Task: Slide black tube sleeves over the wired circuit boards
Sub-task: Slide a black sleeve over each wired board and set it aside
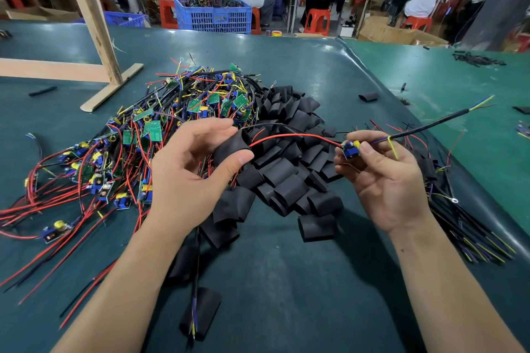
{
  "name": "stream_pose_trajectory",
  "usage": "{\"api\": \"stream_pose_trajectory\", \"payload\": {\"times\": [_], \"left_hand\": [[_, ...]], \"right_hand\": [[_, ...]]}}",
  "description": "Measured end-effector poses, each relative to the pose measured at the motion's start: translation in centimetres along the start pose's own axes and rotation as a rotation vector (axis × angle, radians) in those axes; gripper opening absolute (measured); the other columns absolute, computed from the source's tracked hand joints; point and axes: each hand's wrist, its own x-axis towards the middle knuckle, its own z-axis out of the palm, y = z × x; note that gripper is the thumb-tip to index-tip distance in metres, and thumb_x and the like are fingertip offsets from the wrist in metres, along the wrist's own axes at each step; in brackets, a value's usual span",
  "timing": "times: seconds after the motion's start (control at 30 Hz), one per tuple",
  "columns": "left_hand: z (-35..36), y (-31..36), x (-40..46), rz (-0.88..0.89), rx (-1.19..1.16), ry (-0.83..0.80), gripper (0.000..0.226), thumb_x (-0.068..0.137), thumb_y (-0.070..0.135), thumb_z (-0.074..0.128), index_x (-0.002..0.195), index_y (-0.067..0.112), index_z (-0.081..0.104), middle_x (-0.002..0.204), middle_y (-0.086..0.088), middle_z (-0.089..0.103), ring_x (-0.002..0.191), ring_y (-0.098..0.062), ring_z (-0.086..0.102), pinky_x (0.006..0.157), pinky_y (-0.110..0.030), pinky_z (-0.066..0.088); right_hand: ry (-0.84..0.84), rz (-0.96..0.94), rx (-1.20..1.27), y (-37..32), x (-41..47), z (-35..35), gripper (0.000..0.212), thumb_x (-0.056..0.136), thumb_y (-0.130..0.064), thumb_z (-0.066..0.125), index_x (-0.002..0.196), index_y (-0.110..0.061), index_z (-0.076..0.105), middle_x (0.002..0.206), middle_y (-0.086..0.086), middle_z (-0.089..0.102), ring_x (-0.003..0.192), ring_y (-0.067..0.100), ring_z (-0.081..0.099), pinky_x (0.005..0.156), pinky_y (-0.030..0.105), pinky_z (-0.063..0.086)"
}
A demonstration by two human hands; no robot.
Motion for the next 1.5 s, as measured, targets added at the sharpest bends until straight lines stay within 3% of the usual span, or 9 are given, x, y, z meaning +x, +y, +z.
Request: {"api": "stream_pose_trajectory", "payload": {"times": [0.23, 0.47, 0.6, 0.73, 0.83, 1.0, 1.2, 1.33, 1.5], "left_hand": [[-0.1, -0.5, 0.0, 0.010, 0.054, 0.036, 0.033, 0.081, 0.022, 0.078, 0.110, 0.022, 0.062, 0.110, 0.006, 0.067, 0.101, -0.022, 0.066, 0.093, -0.029, 0.050], [0.2, 0.0, -0.4, 0.024, 0.180, -0.157, 0.040, 0.075, 0.023, 0.082, 0.110, 0.017, 0.064, 0.106, 0.004, 0.071, 0.099, -0.006, 0.068, 0.091, -0.019, 0.051], [0.4, -0.1, -0.6, 0.013, 0.285, -0.307, 0.042, 0.077, 0.024, 0.083, 0.114, 0.011, 0.067, 0.110, 0.003, 0.070, 0.105, -0.006, 0.066, 0.094, -0.026, 0.052], [0.7, -0.1, -0.8, -0.012, 0.326, -0.392, 0.048, 0.079, 0.029, 0.080, 0.123, 0.017, 0.064, 0.116, 0.010, 0.069, 0.109, -0.005, 0.065, 0.095, -0.037, 0.053], [1.1, -0.1, -0.9, 0.013, 0.360, -0.398, 0.048, 0.081, 0.031, 0.078, 0.126, 0.022, 0.062, 0.116, 0.015, 0.069, 0.108, -0.012, 0.066, 0.092, -0.044, 0.053], [1.5, 0.1, -1.1, 0.029, 0.329, -0.377, 0.044, 0.082, 0.023, 0.078, 0.122, 0.014, 0.064, 0.116, 0.008, 0.070, 0.108, -0.013, 0.067, 0.092, -0.044, 0.054], [1.6, 0.5, -1.1, 0.020, 0.228, -0.371, 0.047, 0.078, 0.011, 0.082, 0.120, 0.006, 0.063, 0.112, 0.005, 0.071, 0.109, -0.002, 0.065, 0.097, -0.022, 0.049], [1.7, 0.7, -1.1, -0.006, 0.228, -0.375, 0.046, 0.078, 0.013, 0.082, 0.120, 0.009, 0.063, 0.110, 0.010, 0.070, 0.108, 0.001, 0.065, 0.096, -0.017, 0.048], [1.6, 0.7, -1.1, -0.050, 0.206, -0.347, 0.045, 0.079, 0.025, 0.081, 0.120, 0.018, 0.063, 0.109, 0.014, 0.071, 0.099, -0.011, 0.071, 0.089, -0.036, 0.054]], "right_hand": [[-0.009, -0.019, -0.050, 0.0, -0.1, -0.1, 0.014, 0.081, -0.006, 0.053, 0.090, -0.002, 0.063, 0.076, 0.009, 0.065, 0.068, 0.022, 0.067, 0.061, 0.029, 0.057], [-0.017, -0.048, -0.214, 0.3, -0.2, 0.0, 0.010, 0.089, -0.002, 0.058, 0.094, -0.005, 0.066, 0.080, 0.010, 0.066, 0.072, 0.025, 0.065, 0.064, 0.032, 0.056], [-0.049, -0.033, -0.269, 0.8, -0.6, 1.1, 0.015, 0.085, -0.008, 0.065, 0.100, -0.009, 0.067, 0.082, 0.009, 0.071, 0.068, 0.023, 0.067, 0.063, 0.029, 0.056], [-0.099, -0.010, -0.332, 1.7, -1.2, 2.4, 0.019, 0.077, -0.019, 0.070, 0.095, -0.012, 0.067, 0.079, 0.006, 0.073, 0.064, 0.019, 0.069, 0.061, 0.026, 0.056], [-0.134, 0.012, -0.371, 2.1, -1.5, 2.9, 0.017, 0.074, -0.021, 0.073, 0.091, -0.017, 0.071, 0.081, 0.005, 0.074, 0.070, 0.018, 0.069, 0.062, 0.026, 0.056], [-0.168, -0.013, -0.339, 2.5, -1.7, 3.4, 0.013, 0.075, -0.014, 0.074, 0.088, -0.018, 0.075, 0.081, 0.006, 0.074, 0.066, 0.018, 0.067, 0.058, 0.026, 0.056], [-0.127, -0.016, -0.333, 2.4, -1.6, 3.3, 0.016, 0.070, -0.014, 0.077, 0.085, -0.018, 0.075, 0.075, 0.003, 0.073, 0.064, 0.013, 0.065, 0.060, 0.022, 0.055], [-0.098, -0.079, -0.322, 2.7, -1.7, 3.5, 0.017, 0.069, -0.017, 0.079, 0.086, -0.019, 0.076, 0.077, 0.002, 0.074, 0.067, 0.014, 0.068, 0.063, 0.022, 0.055], [-0.035, 0.040, -0.138, 3.1, -1.7, 3.7, 0.013, 0.067, -0.013, 0.078, 0.079, -0.017, 0.078, 0.075, 0.002, 0.073, 0.069, 0.013, 0.069, 0.064, 0.020, 0.055]]}}
